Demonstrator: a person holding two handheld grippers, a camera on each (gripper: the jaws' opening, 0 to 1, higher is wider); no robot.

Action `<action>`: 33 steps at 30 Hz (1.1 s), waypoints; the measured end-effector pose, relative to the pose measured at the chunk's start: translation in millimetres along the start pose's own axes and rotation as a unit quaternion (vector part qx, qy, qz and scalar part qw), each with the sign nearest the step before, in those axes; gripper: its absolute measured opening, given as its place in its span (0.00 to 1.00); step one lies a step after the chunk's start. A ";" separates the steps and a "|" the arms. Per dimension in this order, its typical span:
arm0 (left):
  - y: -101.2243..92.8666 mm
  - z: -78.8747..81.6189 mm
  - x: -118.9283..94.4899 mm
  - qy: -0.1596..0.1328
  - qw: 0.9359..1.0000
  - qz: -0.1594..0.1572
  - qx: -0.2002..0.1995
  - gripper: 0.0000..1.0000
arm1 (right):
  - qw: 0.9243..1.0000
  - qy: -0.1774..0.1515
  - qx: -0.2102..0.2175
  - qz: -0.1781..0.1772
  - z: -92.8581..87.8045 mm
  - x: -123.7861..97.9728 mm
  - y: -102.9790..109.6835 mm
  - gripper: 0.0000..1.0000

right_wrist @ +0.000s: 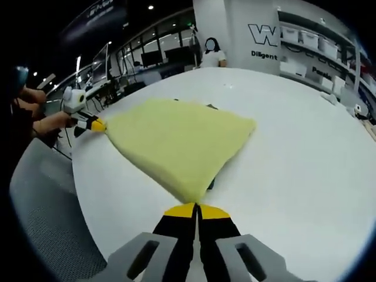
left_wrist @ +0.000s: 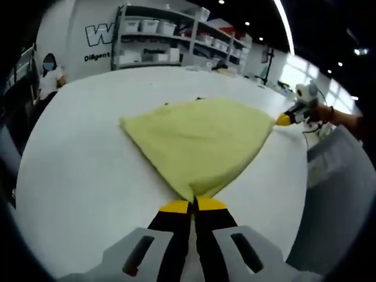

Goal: Fold the garment on the visible template until the final outline fits inside the template.

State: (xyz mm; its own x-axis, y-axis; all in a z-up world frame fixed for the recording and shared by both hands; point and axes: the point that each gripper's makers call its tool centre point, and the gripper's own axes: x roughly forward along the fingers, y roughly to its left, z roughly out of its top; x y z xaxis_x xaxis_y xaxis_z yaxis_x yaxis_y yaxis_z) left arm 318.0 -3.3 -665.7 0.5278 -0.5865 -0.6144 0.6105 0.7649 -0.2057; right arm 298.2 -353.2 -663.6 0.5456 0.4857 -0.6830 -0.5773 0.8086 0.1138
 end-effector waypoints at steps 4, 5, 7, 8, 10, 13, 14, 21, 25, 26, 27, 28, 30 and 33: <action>0.0 0.3 -1.1 0.000 1.000 0.010 0.001 0.01 | 1.000 0.006 -0.001 0.000 -1.5 1.6 2.2 0.00; 1.2 -0.4 -1.6 0.002 1.000 0.014 0.004 0.02 | 1.000 0.005 -0.002 0.001 -0.9 1.1 2.5 0.00; 2.7 -0.8 -5.2 0.006 1.000 0.026 0.015 0.07 | 1.000 -0.004 0.023 0.003 3.4 -0.2 4.3 0.00; 3.1 -0.7 -5.9 0.006 0.999 0.028 0.014 0.10 | 0.999 -0.007 0.039 -0.001 5.2 -1.5 3.0 0.00; 3.5 0.8 -9.8 0.003 0.999 0.032 0.010 0.16 | 0.999 -0.013 0.035 -0.004 8.0 -3.7 1.6 0.00; 1.6 5.5 -16.4 -0.006 0.999 0.041 0.005 0.24 | 0.998 -0.023 0.057 -0.006 14.7 -8.3 5.9 0.14; 0.4 7.1 -18.2 -0.010 0.999 0.043 0.005 0.26 | 0.998 -0.025 0.058 -0.007 16.5 -9.8 7.6 0.19; -10.2 19.2 -30.0 -0.029 0.998 0.057 -0.002 0.55 | 0.997 -0.047 0.061 -0.015 32.0 -20.5 16.3 0.48; -16.8 24.0 -36.6 -0.037 0.997 0.062 -0.010 0.65 | 0.996 -0.057 0.062 -0.016 39.1 -28.4 22.7 0.60; -17.4 24.3 -37.2 -0.038 0.997 0.063 -0.011 0.68 | 0.996 -0.060 0.061 -0.016 41.4 -31.0 24.5 0.62; -19.8 24.5 -39.0 -0.038 0.997 0.065 -0.013 0.71 | 0.996 -0.062 0.061 -0.015 42.7 -32.8 26.5 0.67; -20.7 24.4 -40.3 -0.037 0.997 0.067 -0.017 0.75 | 0.996 -0.061 0.062 -0.016 43.6 -34.5 28.9 0.71; -24.7 25.1 -43.4 -0.038 0.997 0.069 -0.021 0.83 | 0.996 -0.060 0.062 -0.015 44.1 -37.9 33.0 0.82; -29.8 27.6 -50.4 -0.041 0.995 0.083 -0.027 0.94 | 0.996 -0.059 0.061 -0.011 43.2 -43.7 42.3 0.90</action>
State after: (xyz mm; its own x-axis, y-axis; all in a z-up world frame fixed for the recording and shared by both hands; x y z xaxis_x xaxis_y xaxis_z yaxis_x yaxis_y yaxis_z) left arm 289.6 -3.8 -607.6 0.6659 -0.4690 -0.5801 0.4798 0.8647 -0.1484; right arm 276.2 -325.9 -597.7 0.6296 0.4966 -0.5975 -0.4893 0.8508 0.1916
